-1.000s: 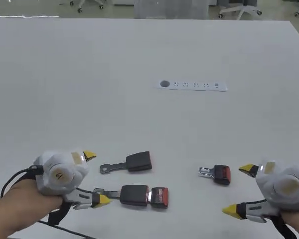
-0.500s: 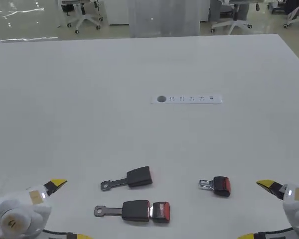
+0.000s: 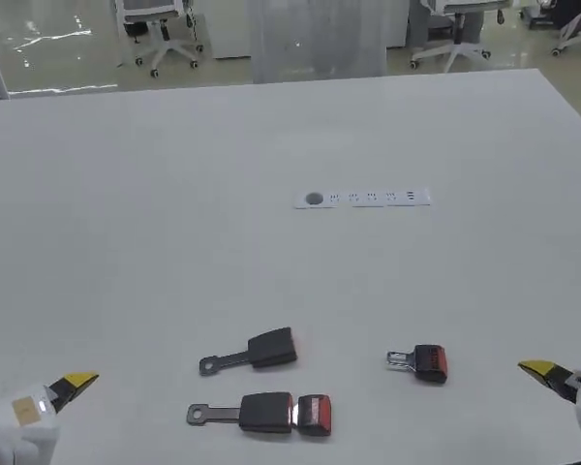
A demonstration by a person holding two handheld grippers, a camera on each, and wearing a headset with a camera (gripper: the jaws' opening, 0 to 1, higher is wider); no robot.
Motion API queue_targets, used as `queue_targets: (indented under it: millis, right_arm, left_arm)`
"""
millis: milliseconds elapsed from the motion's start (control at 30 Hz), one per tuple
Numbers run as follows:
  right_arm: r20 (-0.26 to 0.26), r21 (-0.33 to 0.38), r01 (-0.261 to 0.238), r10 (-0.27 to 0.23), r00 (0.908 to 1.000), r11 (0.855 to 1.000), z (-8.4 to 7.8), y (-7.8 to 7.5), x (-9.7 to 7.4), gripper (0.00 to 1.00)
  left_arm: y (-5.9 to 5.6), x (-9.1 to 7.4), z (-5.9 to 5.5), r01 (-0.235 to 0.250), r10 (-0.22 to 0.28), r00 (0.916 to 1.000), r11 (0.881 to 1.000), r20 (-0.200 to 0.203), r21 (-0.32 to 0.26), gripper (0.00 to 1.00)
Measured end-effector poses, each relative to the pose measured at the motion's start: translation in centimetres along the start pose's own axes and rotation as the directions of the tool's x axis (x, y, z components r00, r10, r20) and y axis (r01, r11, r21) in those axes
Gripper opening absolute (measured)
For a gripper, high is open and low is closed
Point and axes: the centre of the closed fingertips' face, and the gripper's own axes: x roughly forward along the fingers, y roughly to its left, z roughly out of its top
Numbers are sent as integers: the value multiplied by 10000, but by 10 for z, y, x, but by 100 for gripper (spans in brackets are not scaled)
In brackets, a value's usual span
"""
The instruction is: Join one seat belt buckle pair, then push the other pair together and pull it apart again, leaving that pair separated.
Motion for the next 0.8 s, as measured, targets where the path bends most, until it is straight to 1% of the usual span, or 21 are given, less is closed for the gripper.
queue_targets:
  millis: [67,133,200,267,400,500,633,733,800]
  right_arm:
    - [9,35,24,-24,10000,10000,0,0,0,100]
    - [23,44,42,-42,10000,10000,-1,1,-2,100]
    - [61,-4,98,-98,9999,10000,-1,2,-4,100]
    - [83,-41,142,-142,9999,9999,-2,4,-6,100]
    - [-18,34,94,-94,10000,9999,-7,10,-9,99]
    - [-29,-18,53,-53,10000,10000,-8,14,-11,99]
    - [75,48,164,-165,9998,9999,-6,12,-13,98]
    - [227,351,285,-293,9993,9990,-8,8,-12,98]
    - [196,401,387,-395,9990,9984,-10,7,-13,98]
  left_arm:
    - [2,1,-2,-63,63,10000,9999,32,-128,100]
    - [0,0,-2,-40,41,10000,9998,12,-182,100]
    - [1,1,-2,-58,58,10000,10000,12,-48,100]
    - [2,2,0,-75,76,10000,10000,44,-45,100]
    - [1,1,5,-117,116,9998,9999,133,81,100]
    - [0,0,7,-101,98,9997,9998,202,152,100]
    - [-1,-1,10,-11,4,9996,9997,286,249,100]
    - [0,0,10,-25,18,9996,9997,288,241,100]
    - [-4,0,12,66,-76,9995,9995,321,299,100]
